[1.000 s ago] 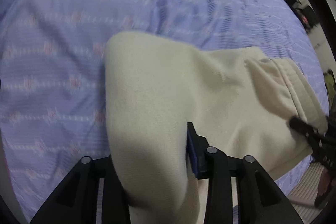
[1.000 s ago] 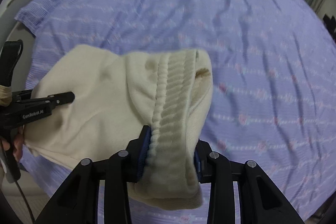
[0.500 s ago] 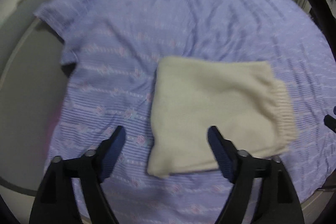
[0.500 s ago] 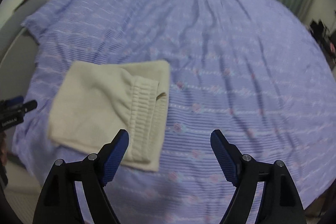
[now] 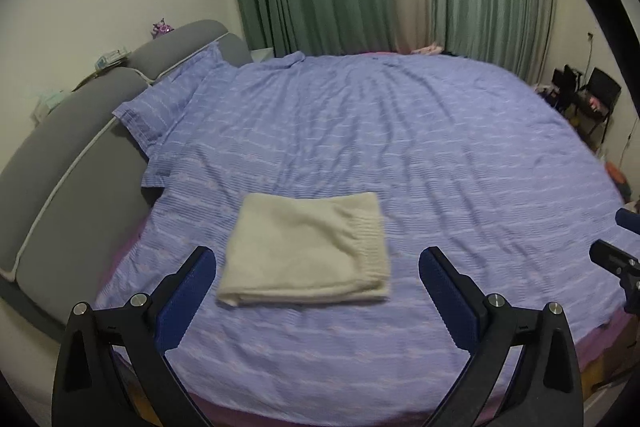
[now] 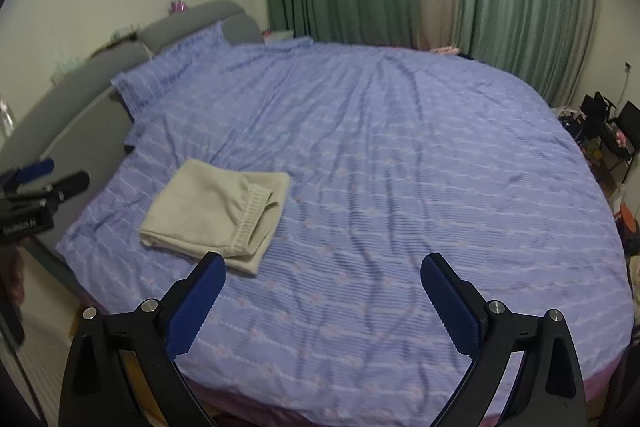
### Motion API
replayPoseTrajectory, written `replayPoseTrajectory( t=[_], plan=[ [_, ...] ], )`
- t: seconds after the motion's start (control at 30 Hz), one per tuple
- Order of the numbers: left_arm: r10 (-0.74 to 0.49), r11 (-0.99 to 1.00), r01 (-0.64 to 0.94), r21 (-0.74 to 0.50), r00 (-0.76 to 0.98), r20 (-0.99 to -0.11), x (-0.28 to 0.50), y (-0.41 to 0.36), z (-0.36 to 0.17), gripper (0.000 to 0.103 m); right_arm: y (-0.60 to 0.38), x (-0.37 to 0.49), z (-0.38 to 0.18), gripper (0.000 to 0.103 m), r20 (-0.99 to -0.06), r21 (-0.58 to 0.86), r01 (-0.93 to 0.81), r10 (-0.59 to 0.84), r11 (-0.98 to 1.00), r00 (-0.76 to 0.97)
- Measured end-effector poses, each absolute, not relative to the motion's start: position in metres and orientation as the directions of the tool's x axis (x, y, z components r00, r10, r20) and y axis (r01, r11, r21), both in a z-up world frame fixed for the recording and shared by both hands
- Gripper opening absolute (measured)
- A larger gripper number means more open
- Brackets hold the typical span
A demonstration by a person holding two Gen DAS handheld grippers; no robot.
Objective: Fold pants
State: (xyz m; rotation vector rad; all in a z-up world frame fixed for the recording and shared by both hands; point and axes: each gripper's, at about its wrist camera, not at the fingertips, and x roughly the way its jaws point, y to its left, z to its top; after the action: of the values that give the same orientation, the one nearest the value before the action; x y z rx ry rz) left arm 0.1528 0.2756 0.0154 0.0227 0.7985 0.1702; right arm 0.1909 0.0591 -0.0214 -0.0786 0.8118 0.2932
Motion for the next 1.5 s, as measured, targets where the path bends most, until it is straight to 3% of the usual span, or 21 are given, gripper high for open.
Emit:
replayPoseTrajectory(
  t=[0.27, 0.57, 1.5],
  plan=[
    [0.100, 0.987, -0.162, -0.020, 0.697, -0.710, 0.090, 0.176, 0.046, 0.103, -0.037, 0.124, 0.017, 0.099, -0.678, 0.047, -0.248, 0.214, 0.968, 0.704],
    [0.073, 0.993, -0.119, -0.016, 0.704, -0.706, 0.042, 0.084, 0.057, 0.103, -0.117, 0.070, 0.029, 0.099, -0.677, 0.036, -0.202, 0.173, 0.979, 0.715],
    [0.029, 0.998, -0.060, -0.018, 0.690, -0.723, 0.009, 0.011, 0.063, 0.103, -0.165, 0.022, 0.039, 0.099, -0.646, 0.083, -0.169, 0.183, 0.982, 0.741]
  ],
)
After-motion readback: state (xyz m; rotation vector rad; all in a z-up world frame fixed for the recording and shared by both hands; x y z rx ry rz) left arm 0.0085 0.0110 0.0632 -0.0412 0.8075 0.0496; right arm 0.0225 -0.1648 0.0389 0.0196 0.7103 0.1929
